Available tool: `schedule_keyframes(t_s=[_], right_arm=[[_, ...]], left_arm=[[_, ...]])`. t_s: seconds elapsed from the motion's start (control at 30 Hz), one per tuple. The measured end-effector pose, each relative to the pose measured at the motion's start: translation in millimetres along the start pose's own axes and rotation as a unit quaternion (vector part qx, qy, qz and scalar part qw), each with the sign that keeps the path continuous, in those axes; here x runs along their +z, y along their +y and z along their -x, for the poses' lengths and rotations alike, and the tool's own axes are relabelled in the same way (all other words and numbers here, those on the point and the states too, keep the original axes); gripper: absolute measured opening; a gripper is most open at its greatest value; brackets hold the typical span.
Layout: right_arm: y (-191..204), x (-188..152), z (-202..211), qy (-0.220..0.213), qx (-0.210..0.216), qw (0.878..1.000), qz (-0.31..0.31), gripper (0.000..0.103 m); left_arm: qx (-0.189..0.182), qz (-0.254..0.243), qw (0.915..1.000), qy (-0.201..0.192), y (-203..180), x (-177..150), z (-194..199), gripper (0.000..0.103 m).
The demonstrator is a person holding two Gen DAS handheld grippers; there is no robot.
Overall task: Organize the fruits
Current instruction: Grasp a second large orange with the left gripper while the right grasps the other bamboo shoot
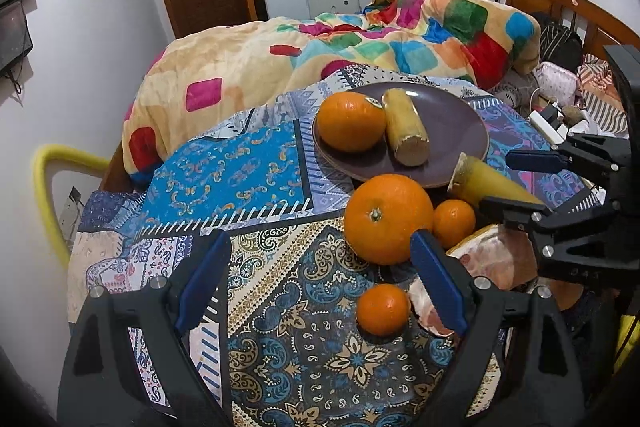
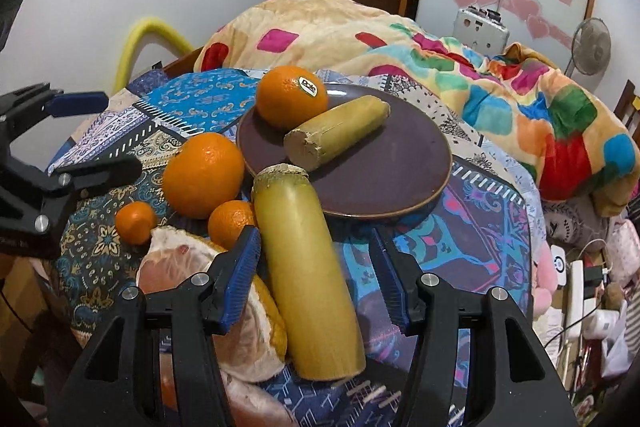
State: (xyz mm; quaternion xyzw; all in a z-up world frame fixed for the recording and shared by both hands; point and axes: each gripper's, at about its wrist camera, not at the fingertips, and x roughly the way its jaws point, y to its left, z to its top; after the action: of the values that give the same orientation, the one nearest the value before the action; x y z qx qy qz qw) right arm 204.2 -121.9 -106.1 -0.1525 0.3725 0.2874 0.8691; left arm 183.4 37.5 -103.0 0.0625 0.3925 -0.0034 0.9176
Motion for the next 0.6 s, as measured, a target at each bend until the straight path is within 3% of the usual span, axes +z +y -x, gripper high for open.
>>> schedule_keyframes(t_s=[0.2,0.3,0.47,0.6], right_arm=[[-0.5,0.8,-5.6,0.007,0.017,1.0,0.003,0.052],[-0.5,2.0,-5.8,0.015,0.043,0.999,0.005,0.037],[4.5,-3.7,-0.2,0.013,0.013,1.0,0.026,0.036],[-11.5,-8.0,3.8,0.02,0.021,1.0,0.002,0.035]], left_arm=[[-0.007,-0.004,1.0,0.004,-3.8,-1.5,-4.6,0.091],[-0.011,-0.005,0.9999,0.007,-7.4,-1.1,-7.4,0.091],[-0.019,-0.009,0.9997,0.01,-14.8,-0.1,-11.3,0.091],[-0.022,-0.014,0.9996,0.011,-20.2,2.0,-15.6,0.091]])
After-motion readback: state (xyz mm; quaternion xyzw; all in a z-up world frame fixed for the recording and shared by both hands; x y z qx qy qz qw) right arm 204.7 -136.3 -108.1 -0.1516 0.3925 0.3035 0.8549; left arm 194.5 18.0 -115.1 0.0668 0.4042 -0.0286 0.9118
